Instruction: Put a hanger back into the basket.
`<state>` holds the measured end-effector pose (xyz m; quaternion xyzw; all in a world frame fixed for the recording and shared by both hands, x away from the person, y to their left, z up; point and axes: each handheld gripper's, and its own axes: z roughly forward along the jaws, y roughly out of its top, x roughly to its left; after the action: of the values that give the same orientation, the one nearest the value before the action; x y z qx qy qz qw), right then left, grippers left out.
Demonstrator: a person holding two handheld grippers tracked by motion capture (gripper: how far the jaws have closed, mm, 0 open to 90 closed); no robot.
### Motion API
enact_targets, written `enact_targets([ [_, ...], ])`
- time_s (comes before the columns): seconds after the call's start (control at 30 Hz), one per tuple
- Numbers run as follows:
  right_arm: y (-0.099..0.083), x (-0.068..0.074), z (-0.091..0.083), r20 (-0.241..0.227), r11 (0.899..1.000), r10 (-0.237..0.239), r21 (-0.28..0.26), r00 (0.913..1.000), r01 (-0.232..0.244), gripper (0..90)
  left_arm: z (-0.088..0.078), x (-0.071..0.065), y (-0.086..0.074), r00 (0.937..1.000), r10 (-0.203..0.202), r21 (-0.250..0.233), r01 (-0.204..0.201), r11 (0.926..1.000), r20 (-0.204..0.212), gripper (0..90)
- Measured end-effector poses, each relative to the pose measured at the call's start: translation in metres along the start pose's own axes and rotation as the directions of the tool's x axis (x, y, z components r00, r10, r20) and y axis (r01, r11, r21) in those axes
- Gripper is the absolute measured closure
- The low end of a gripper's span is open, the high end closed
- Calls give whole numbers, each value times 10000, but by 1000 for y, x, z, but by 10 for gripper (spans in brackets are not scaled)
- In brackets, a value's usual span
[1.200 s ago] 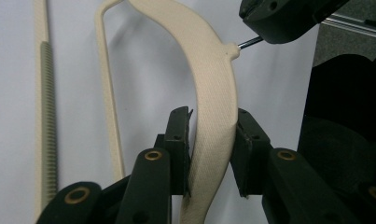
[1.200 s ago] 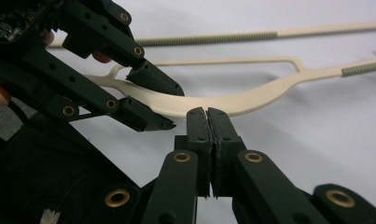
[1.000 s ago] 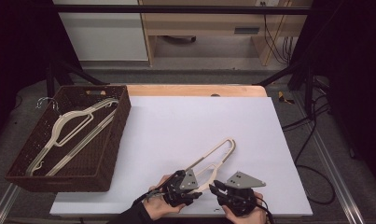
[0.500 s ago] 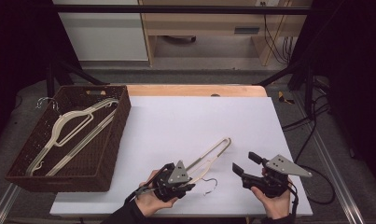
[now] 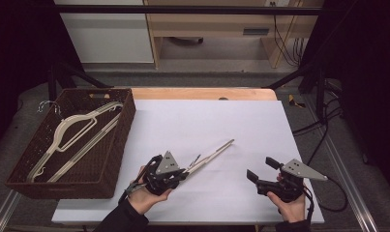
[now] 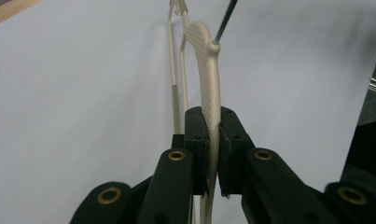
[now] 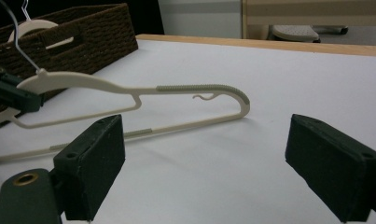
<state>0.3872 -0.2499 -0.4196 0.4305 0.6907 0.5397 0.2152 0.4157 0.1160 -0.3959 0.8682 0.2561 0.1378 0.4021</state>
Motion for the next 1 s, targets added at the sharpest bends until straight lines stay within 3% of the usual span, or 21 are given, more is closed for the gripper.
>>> enact_targets([
  [0.07,-1,-1,0,-76,9999,-86,93,9999,87,112,-1,5,0,9996,-78,-60,76,10000,-258,854],
  [0.3,-3,-3,1,-22,9996,-52,276,10000,53,86,-5,19,-4,9981,-572,-339,564,9978,-231,861],
  [0.53,-4,-3,1,-83,9994,-134,320,9999,137,79,-20,24,-2,9979,-597,-702,578,9959,-253,862],
  [0.83,1,-6,-6,47,9994,-289,183,9996,288,48,-66,26,11,9982,-606,-1712,598,9834,6,862],
  [0.93,3,-6,-8,119,9992,-370,136,9992,368,44,-86,27,19,9992,-364,-1968,331,9799,-135,862],
  [1.0,3,-6,-8,128,9991,-416,108,9991,414,43,-92,27,22,9992,-339,-2021,293,9789,-193,862],
])
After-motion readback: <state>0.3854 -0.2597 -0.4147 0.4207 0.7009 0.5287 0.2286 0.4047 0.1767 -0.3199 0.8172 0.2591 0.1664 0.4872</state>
